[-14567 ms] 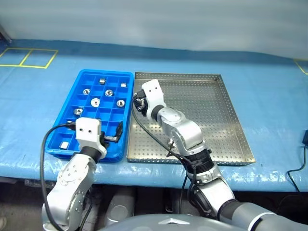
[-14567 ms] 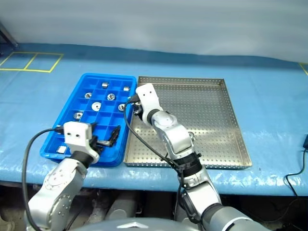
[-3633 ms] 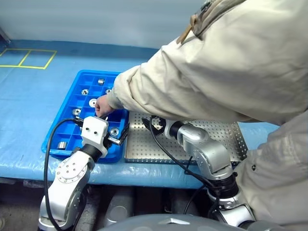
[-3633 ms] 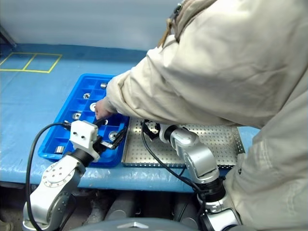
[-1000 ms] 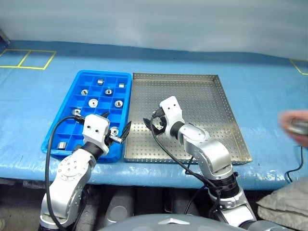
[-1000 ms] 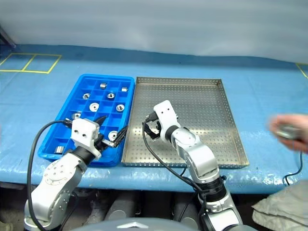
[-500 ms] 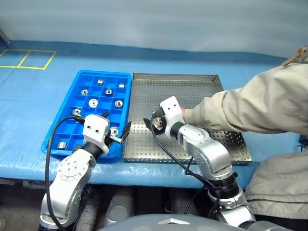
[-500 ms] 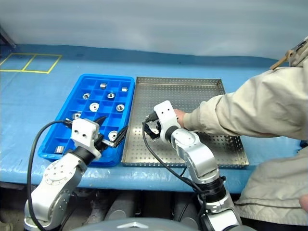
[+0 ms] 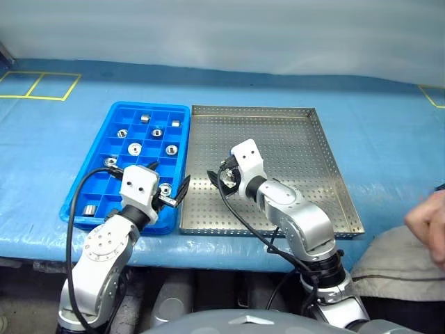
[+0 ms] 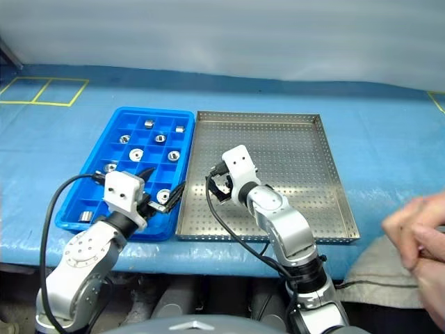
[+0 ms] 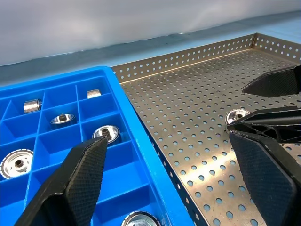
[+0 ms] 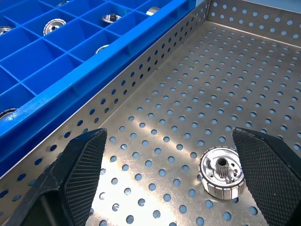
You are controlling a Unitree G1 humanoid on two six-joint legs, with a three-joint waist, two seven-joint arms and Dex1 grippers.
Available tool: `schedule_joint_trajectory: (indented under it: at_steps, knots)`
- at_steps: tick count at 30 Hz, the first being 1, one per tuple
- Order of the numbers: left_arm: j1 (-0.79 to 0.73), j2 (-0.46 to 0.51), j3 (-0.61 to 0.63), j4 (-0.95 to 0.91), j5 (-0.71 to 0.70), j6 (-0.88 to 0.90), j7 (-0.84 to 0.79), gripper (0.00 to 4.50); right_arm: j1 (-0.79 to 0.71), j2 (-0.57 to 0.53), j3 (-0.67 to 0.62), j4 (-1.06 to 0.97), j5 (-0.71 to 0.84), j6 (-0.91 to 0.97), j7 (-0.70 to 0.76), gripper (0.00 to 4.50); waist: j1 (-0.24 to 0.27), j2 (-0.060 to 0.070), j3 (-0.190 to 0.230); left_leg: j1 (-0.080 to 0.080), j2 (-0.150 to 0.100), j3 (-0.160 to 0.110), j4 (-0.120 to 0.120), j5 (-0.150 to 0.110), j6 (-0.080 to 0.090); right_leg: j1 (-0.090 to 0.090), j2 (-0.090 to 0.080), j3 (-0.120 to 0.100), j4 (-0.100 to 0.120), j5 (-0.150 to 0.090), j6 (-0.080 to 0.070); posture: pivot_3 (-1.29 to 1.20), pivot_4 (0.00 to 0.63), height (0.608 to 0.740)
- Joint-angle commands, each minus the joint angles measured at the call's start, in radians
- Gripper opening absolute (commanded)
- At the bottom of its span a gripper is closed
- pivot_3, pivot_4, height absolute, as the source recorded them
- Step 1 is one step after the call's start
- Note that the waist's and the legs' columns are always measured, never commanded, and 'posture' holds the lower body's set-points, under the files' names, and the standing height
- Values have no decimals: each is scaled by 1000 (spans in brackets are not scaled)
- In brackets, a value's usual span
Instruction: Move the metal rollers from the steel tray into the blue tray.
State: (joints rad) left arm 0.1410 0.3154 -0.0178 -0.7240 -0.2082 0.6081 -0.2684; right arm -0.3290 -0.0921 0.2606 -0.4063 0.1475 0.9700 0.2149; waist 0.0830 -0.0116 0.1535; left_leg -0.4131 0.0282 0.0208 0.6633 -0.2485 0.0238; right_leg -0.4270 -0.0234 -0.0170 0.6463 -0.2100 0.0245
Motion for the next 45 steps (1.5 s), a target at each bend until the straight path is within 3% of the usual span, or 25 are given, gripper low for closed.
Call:
schedule_joint_trajectory:
  at_steps: [1,19,35,38,45]
  knots:
    - [-12,-1,-4,-4,-7,-18,-7,4500,-2,4,-8,-49,7,-7,-5,4486,-1,0,0,0,0,0,0,0,0,0,0,0,0,0,0,213,150,740]
    - [-19,-10,-4,6,-7,-17,-12,4500,-21,7,-36,-41,-5,-19,-33,4486,-9,0,0,0,0,0,0,0,0,0,0,0,0,0,0,200,150,740]
    - [-18,-11,-6,-1,-5,-13,-13,4500,-70,90,-84,368,-62,-213,-94,4486,-12,0,0,1,0,2,0,1,1,0,0,2,1,3,-2,215,150,740]
    - [-10,-12,-4,-6,-5,-13,-11,4500,-54,95,-86,387,-66,-229,-89,3914,-12,0,0,1,0,2,0,1,1,0,0,2,1,3,-2,215,150,740]
    - [1,-15,-2,-14,-2,-13,-3,4500,-51,92,-76,336,-68,-216,-77,1695,-11,0,0,1,0,2,0,1,1,0,0,2,1,2,-1,242,150,740]
